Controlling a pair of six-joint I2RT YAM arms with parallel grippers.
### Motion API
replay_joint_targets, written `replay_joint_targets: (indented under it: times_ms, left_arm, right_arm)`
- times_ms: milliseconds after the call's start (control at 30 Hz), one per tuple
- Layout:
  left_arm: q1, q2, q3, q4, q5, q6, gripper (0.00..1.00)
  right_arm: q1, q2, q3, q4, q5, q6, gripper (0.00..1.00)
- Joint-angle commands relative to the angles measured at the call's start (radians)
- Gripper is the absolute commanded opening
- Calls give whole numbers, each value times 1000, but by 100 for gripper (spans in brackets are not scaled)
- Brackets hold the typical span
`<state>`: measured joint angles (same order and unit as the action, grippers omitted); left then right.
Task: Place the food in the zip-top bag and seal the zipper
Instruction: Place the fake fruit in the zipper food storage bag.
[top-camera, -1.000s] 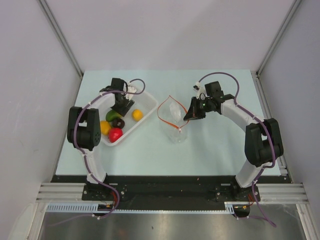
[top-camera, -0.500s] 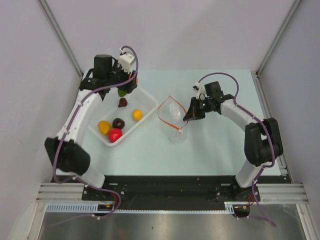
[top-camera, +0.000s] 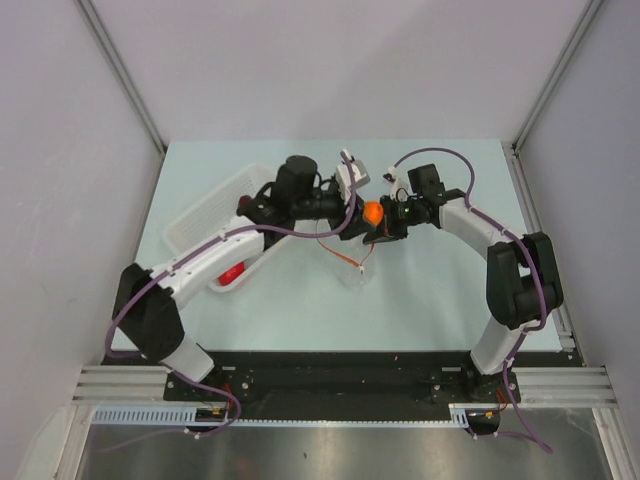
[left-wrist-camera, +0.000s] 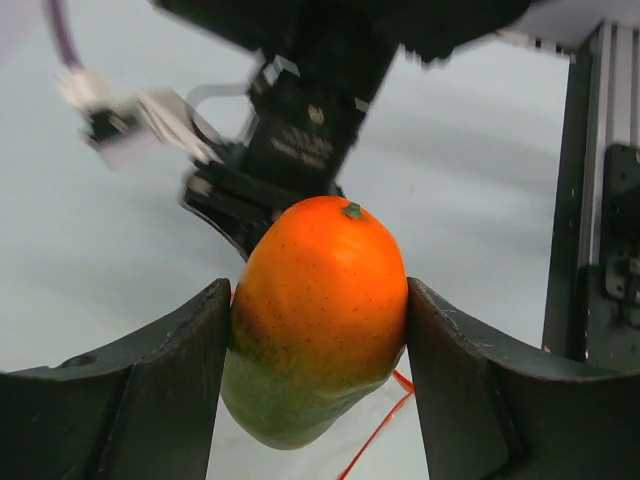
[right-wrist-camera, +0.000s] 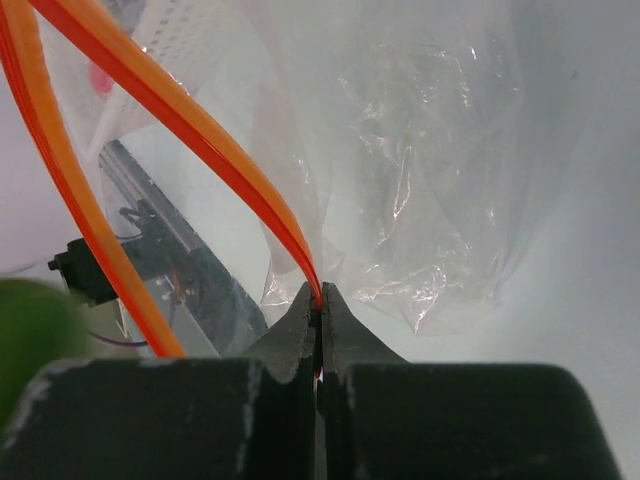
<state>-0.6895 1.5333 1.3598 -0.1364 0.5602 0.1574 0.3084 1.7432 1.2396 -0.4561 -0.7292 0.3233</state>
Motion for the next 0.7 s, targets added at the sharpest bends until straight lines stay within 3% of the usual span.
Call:
replay_joint_targets:
  times_ms: [0,133,267,400,533,667]
  left_arm:
    - [-36,40,-51,32,-35,54,48]
    - [-35,73,-68,-17,-132,126,58]
    - [-33,64,-59,-63,-233,188,83]
    - [-19,16,43,-220,-307,225,99]
    - [77,-115,24,-301,-192,160,100]
    - [310,-182,-85,-320,-166,117,99]
  right_arm:
    - [-9,-1,27,25,-52,17,0]
    - [-22,-4,24,25,-73,23,0]
    - [-25,1,23,25,-85,23,0]
    - [-25,-1,24,25,-85,23,0]
    - [-26,-5,23,25,-79,20,0]
    - [-28,-4,20,25,-76,22,0]
